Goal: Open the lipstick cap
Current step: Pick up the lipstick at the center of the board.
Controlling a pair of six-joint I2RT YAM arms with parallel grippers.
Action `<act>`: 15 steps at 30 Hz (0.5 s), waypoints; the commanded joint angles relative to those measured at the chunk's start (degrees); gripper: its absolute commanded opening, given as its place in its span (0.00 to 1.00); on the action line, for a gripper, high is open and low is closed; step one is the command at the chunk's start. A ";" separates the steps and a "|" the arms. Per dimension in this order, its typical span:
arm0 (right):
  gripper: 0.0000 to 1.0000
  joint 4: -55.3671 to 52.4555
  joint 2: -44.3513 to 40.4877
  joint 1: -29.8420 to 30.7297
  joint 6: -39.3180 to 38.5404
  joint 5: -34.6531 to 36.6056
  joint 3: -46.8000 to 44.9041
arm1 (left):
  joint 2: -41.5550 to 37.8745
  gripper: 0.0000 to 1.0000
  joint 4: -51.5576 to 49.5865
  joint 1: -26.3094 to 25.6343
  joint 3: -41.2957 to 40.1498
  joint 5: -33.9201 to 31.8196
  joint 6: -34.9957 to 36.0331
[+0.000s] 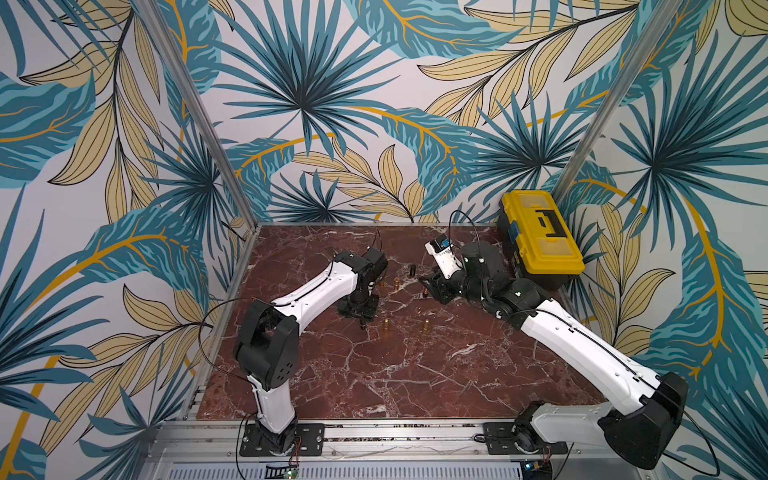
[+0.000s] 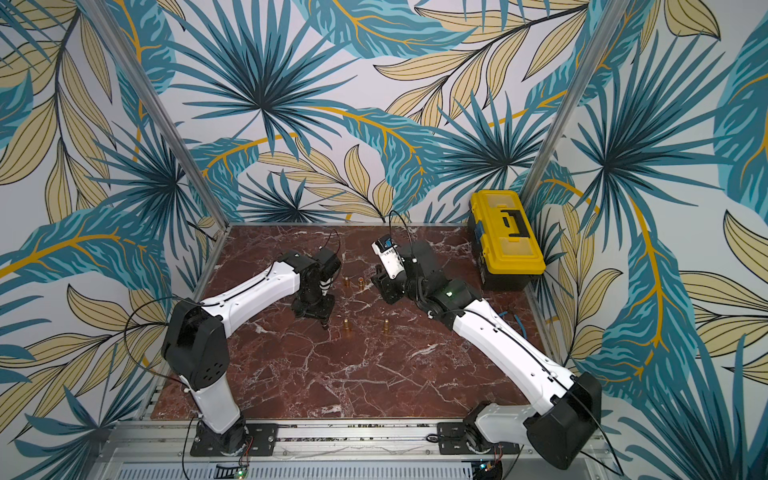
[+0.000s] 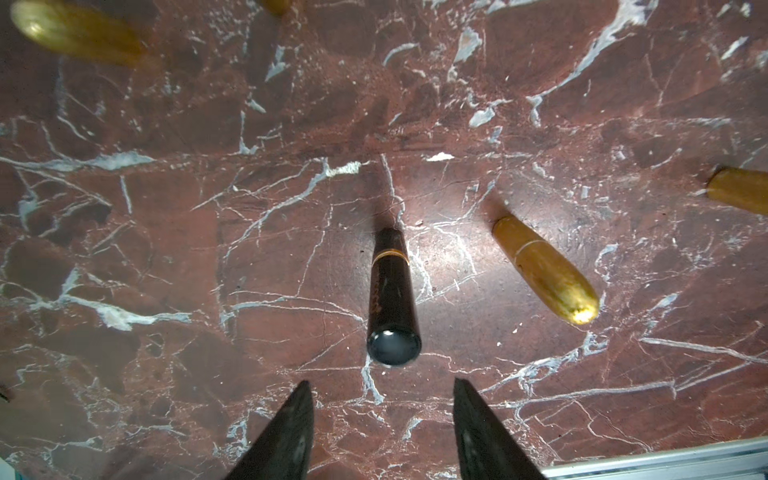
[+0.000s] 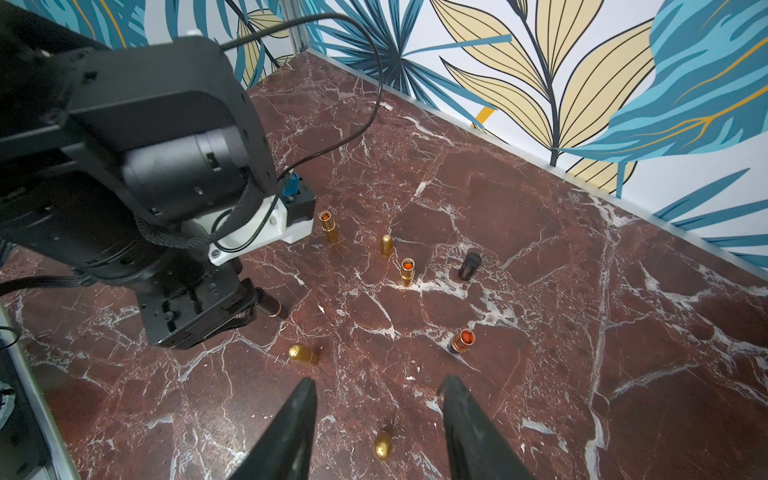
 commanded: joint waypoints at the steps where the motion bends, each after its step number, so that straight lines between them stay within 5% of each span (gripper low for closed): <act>1: 0.50 0.64 0.81 0.24 0.21 -0.21 0.33 | 1.14 0.55 2.50 0.69 0.06 0.51 0.66; 15: 0.50 0.06 -0.63 0.23 0.29 0.92 -1.42 | 4.59 0.43 5.34 1.14 0.33 1.27 1.20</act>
